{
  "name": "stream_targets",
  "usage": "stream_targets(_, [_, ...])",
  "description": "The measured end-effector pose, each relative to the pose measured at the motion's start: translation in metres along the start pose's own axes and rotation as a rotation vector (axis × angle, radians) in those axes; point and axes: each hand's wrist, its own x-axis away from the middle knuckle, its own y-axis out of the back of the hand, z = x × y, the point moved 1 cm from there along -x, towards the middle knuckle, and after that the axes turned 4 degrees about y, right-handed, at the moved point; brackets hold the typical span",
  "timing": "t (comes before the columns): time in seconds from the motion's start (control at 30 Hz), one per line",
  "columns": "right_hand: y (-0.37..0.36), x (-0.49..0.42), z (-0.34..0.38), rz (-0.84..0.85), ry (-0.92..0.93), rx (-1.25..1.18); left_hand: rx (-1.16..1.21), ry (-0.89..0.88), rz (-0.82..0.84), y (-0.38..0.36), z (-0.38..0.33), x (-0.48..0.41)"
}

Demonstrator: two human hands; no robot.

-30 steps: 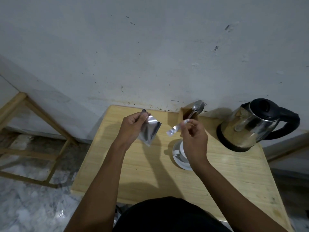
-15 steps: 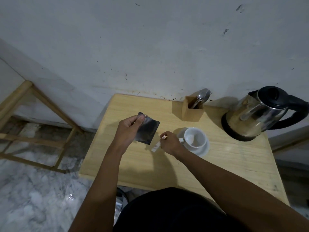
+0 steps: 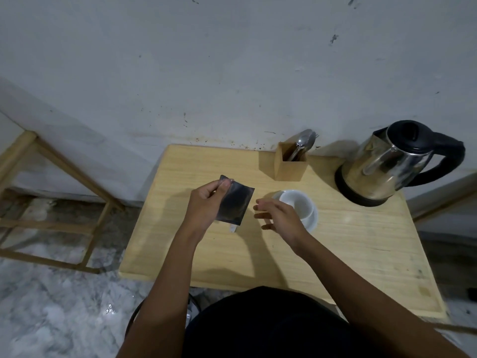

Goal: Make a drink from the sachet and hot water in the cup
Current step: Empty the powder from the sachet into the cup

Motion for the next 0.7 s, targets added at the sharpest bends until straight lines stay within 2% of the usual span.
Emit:
stream_targets(0.07, [0.007, 0.009, -0.003, 0.058, 0.032, 0.045, -0.006, 0.013, 0.053, -0.015, -0.004, 0.001])
stream_targets(0.13, [0.013, 0.014, -0.005, 0.049, 0.072, 0.090, -0.037, 0.016, 0.097, -0.028, -0.006, 0.002])
stream_targets(0.4, [0.057, 0.028, -0.015, -0.209, 0.237, 0.223, -0.075, 0.040, 0.242, -0.069, -0.003, -0.004])
stream_targets(0.5, [0.075, 0.036, -0.027, -0.285, 0.246, 0.280, -0.119, 0.026, 0.275, -0.090, -0.002, -0.005])
stream_targets(0.57, [0.086, 0.045, -0.040, -0.255, 0.240, 0.299, -0.135, 0.048, 0.294, -0.103, -0.002, -0.006])
stream_targets(0.7, [0.094, 0.060, -0.061, -0.178, 0.310, 0.532, -0.148, 0.125, 0.335, -0.123, 0.008, -0.013])
